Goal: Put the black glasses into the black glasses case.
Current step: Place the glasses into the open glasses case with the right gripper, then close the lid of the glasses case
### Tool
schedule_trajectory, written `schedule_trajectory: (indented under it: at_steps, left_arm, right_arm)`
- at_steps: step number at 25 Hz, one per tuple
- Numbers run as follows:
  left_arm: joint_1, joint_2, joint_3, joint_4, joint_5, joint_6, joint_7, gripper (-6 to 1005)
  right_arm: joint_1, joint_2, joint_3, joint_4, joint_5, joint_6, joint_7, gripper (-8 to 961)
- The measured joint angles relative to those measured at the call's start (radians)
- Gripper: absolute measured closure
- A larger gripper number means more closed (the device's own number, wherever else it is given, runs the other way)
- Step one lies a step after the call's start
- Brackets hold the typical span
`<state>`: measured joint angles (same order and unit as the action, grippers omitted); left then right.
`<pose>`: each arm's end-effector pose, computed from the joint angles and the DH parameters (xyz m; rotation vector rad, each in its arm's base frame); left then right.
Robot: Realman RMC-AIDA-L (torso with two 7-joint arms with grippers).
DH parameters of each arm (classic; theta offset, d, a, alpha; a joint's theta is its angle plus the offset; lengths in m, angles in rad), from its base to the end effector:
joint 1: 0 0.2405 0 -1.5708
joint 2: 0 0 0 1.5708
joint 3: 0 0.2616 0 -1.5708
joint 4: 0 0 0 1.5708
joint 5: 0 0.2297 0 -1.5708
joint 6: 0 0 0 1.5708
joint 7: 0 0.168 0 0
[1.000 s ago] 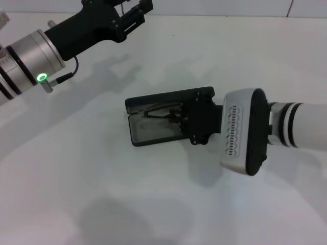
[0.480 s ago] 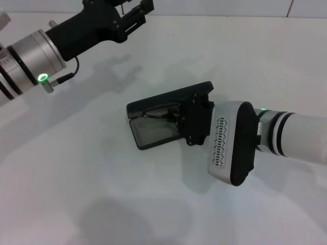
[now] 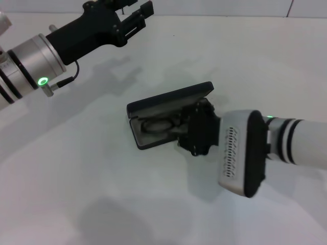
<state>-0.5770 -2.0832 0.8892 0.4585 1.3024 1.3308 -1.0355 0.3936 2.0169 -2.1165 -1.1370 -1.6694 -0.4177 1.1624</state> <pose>-0.2234 0.4102 -0.0166 -2.2697 -0.4113 -1.0857 0.1632 0.3489 -0.1583 -2.5643 -0.5981 0.0444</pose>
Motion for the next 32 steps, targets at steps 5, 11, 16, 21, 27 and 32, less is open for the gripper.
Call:
schedule_trajectory:
  at_steps: [5,11,16,21,27,32]
  left_arm:
    - [0.008,0.000,0.000,0.000,0.000,0.001,-0.008,518]
    - [-0.012,0.000,0.002,-0.004,0.009,-0.004,-0.012,518]
    - [-0.046,-0.002,0.003,-0.009,0.115,-0.139,-0.084,518]
    - [-0.088,-0.002,0.071,-0.010,0.289,-0.257,-0.215,518]
    - [-0.087,-0.003,0.183,-0.007,0.336,-0.269,-0.235,518]
    - [-0.061,-0.003,0.253,0.003,0.337,-0.255,-0.212,519]
  right_arm:
    - [-0.074,-0.001,0.235,-0.098,-0.037,-0.385,0.032,551]
    - [-0.073,0.000,0.564,-0.074,-0.031,-0.795,0.076,437]
    - [0.014,-0.013,0.937,0.124,-0.028,-1.153,0.067,423]
    - [0.119,-0.106,1.203,0.420,-0.047,-1.366,0.023,421]
    - [0.088,-0.132,1.317,0.458,-0.046,-1.395,0.006,416]
    - [0.078,-0.130,1.324,0.447,-0.046,-1.393,0.013,412]
